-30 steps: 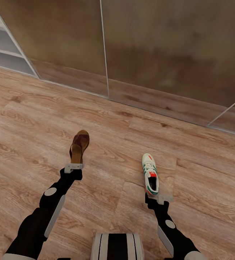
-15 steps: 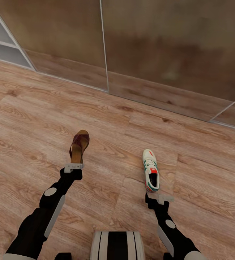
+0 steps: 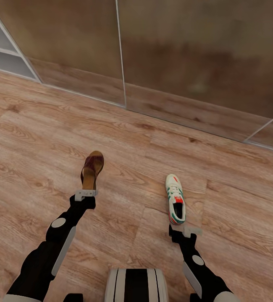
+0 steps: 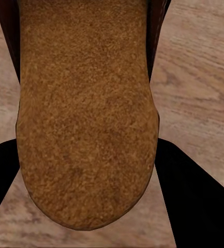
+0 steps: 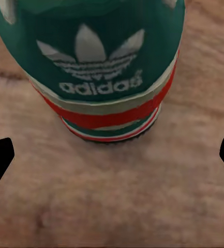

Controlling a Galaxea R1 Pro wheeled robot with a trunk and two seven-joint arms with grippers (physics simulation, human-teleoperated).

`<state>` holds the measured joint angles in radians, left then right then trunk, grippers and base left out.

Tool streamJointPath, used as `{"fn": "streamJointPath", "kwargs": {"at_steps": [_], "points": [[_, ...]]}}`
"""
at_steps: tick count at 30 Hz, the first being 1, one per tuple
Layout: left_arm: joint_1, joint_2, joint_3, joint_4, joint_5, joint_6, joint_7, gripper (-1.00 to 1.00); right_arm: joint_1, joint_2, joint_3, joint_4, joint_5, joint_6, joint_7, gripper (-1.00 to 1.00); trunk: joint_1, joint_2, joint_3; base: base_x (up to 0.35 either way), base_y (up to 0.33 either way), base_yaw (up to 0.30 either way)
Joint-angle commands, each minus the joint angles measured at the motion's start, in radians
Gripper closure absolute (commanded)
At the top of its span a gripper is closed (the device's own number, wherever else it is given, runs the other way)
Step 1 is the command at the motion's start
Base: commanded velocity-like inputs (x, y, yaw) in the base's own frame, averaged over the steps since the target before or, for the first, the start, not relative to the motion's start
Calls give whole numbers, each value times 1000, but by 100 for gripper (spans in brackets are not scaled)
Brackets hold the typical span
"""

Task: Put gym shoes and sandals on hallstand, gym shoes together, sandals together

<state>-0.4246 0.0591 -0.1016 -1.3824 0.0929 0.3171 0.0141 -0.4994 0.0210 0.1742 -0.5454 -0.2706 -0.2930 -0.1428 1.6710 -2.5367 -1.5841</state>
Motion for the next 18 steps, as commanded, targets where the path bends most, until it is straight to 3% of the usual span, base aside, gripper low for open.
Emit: {"fn": "streamJointPath", "kwargs": {"at_steps": [1,18], "points": [[0,1,-1,-1,9,5,3,100,-1,-1,8,1,-10,-5,-7,-100,0,0,-1,144,0,0],[0,1,-1,-1,8,5,3,100,-1,-1,8,0,-10,-5,-7,-100,0,0,-1,19,0,0]]}}
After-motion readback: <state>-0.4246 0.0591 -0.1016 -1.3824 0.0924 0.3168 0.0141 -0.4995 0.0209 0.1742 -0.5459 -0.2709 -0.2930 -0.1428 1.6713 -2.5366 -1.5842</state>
